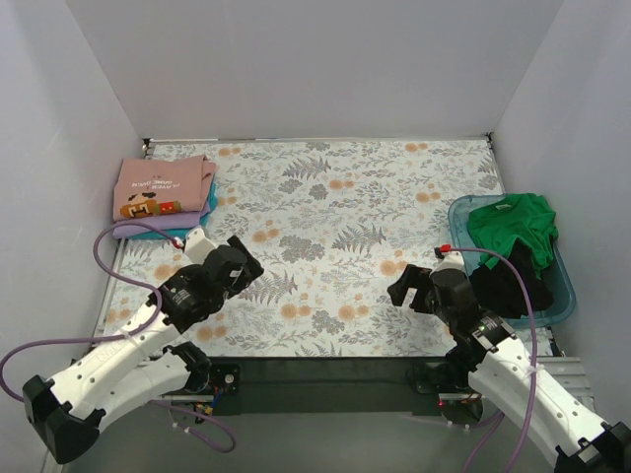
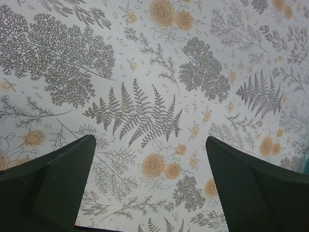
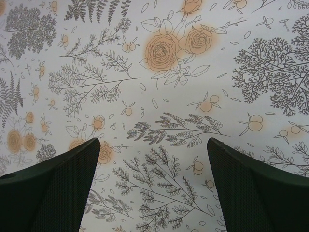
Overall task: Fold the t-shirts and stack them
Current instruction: Neatly place the folded tshirt to the corner
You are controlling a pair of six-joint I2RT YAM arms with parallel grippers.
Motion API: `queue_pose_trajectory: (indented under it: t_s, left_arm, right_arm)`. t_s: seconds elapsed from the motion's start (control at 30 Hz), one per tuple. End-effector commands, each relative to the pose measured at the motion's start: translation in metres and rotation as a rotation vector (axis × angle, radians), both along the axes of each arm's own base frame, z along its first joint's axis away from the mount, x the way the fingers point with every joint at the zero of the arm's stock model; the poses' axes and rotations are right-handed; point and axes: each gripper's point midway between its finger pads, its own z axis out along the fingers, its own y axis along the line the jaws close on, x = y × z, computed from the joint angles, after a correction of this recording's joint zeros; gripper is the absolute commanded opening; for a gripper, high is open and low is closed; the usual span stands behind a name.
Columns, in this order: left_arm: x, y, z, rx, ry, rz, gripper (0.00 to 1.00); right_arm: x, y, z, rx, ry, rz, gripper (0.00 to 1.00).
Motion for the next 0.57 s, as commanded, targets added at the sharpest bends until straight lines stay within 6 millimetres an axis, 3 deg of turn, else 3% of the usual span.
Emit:
queue_pose_trajectory:
  t_s: [0.0, 0.2, 0.53]
  left_arm:
    - [0.004, -0.002, 0.003, -0.007, -0.021, 0.003, 0.98]
    - [0.004, -0.009, -0.006, 0.001, 0.01, -0.024, 0.98]
    - [0.008, -0.009, -0.01, 0.033, 0.03, -0.013, 0.98]
  right_arm:
    - [0.005, 0.002, 0.012, 0.02, -0.019, -0.016, 0.98]
    - [0.004, -0.001, 0.004, 0.012, 0.005, -0.031, 0.98]
    - [0.005, -0.002, 0.009, 0.016, -0.02, -0.033, 0.98]
